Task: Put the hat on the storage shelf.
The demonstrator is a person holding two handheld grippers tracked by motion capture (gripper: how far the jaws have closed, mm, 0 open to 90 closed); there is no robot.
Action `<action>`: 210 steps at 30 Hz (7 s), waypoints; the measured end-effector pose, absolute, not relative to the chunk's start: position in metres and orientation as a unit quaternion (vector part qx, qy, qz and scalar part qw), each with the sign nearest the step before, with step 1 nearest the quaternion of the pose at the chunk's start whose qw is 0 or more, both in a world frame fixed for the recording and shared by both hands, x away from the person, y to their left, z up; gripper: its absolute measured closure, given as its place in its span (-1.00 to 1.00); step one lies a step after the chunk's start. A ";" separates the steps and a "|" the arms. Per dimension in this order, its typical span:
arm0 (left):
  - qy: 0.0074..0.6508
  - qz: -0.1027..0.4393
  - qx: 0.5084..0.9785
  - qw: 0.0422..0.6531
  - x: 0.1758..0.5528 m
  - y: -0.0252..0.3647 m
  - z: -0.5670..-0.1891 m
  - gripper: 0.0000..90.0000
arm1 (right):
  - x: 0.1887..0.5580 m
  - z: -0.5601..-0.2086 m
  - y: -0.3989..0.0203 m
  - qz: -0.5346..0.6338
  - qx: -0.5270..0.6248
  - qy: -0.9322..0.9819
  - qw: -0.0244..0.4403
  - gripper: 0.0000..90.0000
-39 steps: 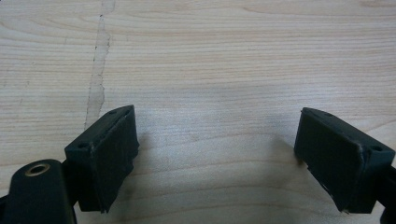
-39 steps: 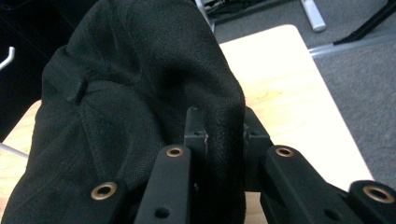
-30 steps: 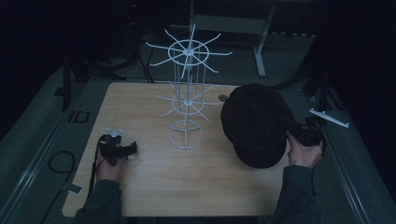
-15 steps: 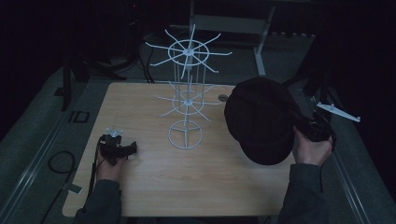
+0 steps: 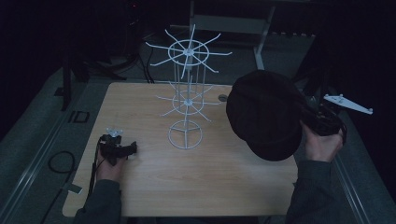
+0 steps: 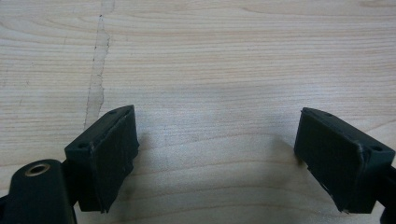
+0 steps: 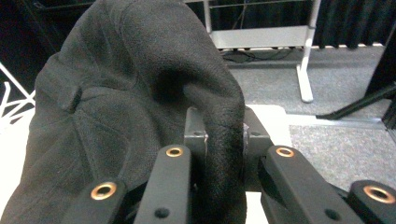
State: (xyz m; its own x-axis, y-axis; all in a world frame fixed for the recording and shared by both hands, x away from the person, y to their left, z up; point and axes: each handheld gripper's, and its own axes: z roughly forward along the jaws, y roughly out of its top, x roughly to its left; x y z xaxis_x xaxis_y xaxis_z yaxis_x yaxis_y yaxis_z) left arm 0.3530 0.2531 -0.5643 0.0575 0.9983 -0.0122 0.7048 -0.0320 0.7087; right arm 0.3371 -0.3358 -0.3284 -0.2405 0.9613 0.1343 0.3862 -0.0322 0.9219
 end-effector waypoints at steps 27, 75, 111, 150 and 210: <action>0.636 0.259 0.670 0.283 0.353 0.253 -0.564 -0.68 | 0.338 -0.302 -0.333 0.546 0.472 0.640 0.263 0.72; 0.635 0.259 0.671 0.282 0.353 0.253 -0.564 -0.68 | 0.324 -0.287 -0.334 0.653 0.340 0.653 0.177 0.71; 0.635 0.258 0.671 0.282 0.353 0.253 -0.564 -0.68 | 0.349 -0.280 -0.294 0.716 0.302 0.623 0.094 0.71; 0.636 0.257 0.671 0.283 0.353 0.253 -0.564 -0.68 | 0.380 -0.326 -0.275 0.669 0.373 0.637 0.081 0.61; 0.636 0.257 0.671 0.283 0.353 0.253 -0.564 -0.68 | 0.375 -0.366 -0.291 0.570 0.412 0.698 0.136 0.44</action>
